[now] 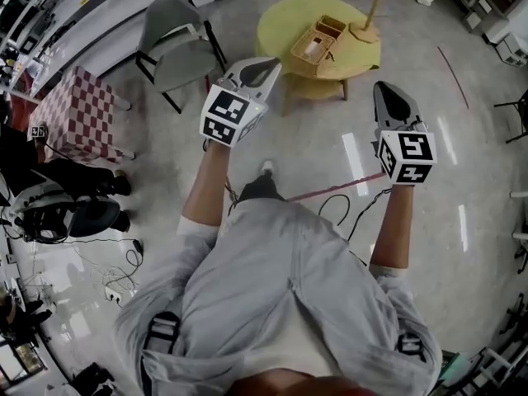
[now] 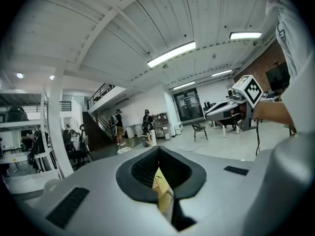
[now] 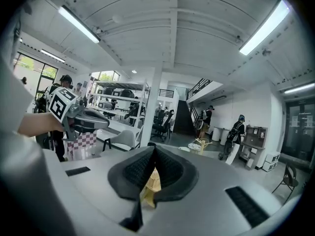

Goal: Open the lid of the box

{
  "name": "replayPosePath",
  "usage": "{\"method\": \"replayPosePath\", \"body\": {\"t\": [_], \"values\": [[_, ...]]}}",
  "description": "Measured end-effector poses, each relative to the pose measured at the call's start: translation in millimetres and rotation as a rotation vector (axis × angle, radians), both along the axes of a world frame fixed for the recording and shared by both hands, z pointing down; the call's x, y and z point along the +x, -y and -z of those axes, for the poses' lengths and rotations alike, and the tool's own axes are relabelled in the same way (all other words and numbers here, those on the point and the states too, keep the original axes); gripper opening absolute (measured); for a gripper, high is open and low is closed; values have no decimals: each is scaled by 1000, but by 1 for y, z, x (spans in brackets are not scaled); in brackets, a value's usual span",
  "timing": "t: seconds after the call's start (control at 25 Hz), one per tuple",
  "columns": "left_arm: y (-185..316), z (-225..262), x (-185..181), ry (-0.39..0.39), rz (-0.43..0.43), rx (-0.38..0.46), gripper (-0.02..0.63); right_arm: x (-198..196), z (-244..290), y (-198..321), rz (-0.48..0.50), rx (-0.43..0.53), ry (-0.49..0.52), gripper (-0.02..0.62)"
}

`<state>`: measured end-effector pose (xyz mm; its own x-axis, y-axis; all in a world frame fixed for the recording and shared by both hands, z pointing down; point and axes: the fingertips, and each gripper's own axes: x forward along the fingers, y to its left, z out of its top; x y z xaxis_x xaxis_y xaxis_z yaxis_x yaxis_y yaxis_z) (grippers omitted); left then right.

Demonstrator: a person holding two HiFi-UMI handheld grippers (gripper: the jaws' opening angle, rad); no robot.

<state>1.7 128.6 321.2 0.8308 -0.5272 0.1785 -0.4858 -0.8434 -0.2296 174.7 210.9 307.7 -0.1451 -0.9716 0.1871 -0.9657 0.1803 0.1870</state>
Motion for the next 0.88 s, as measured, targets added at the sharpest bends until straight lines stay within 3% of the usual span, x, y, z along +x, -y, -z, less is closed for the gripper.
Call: {"method": "replayPosePath", "body": {"t": [0.44,0.88], "values": [[121,-2,25,-27,-39,41,29,17,1,118,3,36,39,23],[278,-4,42,-17,-79,-1,29,24,-12,258,-57,-54,14,23]]}}
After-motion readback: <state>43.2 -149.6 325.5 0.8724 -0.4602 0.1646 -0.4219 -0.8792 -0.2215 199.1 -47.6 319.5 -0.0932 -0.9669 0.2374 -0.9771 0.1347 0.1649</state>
